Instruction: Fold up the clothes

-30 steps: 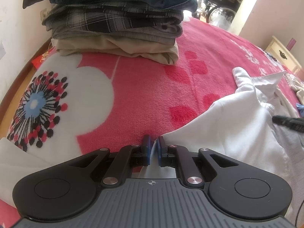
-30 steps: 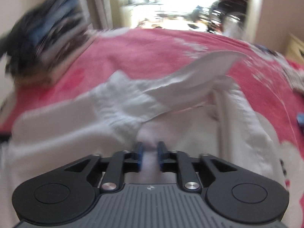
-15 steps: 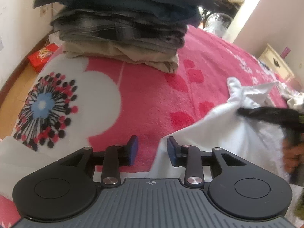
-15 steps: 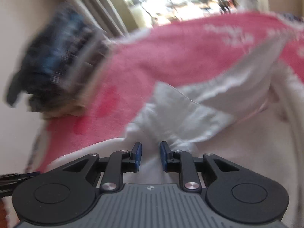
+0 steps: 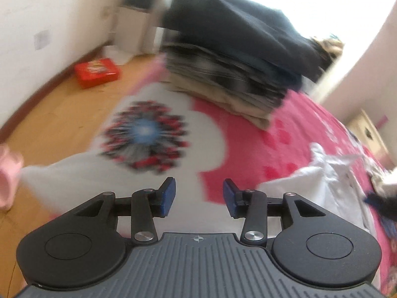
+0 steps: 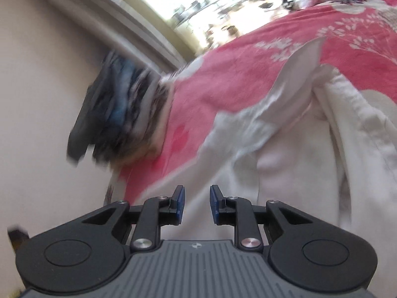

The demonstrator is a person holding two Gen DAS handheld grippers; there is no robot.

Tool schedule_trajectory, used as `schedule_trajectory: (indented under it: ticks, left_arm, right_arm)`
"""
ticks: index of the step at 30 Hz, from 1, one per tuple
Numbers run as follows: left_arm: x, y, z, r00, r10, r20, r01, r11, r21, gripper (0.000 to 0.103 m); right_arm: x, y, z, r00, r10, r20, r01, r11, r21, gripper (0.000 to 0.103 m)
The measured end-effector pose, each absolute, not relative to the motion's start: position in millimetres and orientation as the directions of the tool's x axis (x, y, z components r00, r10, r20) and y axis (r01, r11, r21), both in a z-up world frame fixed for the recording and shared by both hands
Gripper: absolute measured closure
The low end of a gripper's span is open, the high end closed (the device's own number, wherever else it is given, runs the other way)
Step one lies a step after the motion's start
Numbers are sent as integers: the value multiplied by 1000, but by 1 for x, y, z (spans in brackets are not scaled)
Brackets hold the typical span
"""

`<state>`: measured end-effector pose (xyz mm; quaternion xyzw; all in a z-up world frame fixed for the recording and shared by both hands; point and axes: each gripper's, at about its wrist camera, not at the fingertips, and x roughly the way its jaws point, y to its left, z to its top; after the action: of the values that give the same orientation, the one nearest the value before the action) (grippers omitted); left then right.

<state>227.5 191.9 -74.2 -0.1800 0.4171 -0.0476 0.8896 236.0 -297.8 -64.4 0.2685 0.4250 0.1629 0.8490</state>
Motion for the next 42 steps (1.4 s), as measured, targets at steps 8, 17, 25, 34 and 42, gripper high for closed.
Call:
schedule_trajectory:
  ticks: [8,17,25,34,42]
  left_arm:
    - [183,278,-93,619,-83,-781,-383,836,-392,58]
    - [174,349,-145,609,-117,-785,-616,553,-561,55]
    - [200,366,-168,665,-178,-725,-603,446,-662,57]
    - [215,354,-142,707,-117,-697,-529,566,-632,100]
    - [224,341,-92,756,-40,-653,-482,641,-597,103]
  right_arm:
    - [177,-193,-59,480,527,-701,-362,847,388,78]
    - [172,-90,-58,474,534,-700,-585,785,203,78]
    - [180,-39,-70,487,518,-704,-704,710,35,78]
    - [200,-55,-72,519,521,-677,-636,765,101,78]
    - [204,-82,-67,539,523,-660,-552,811,192,78]
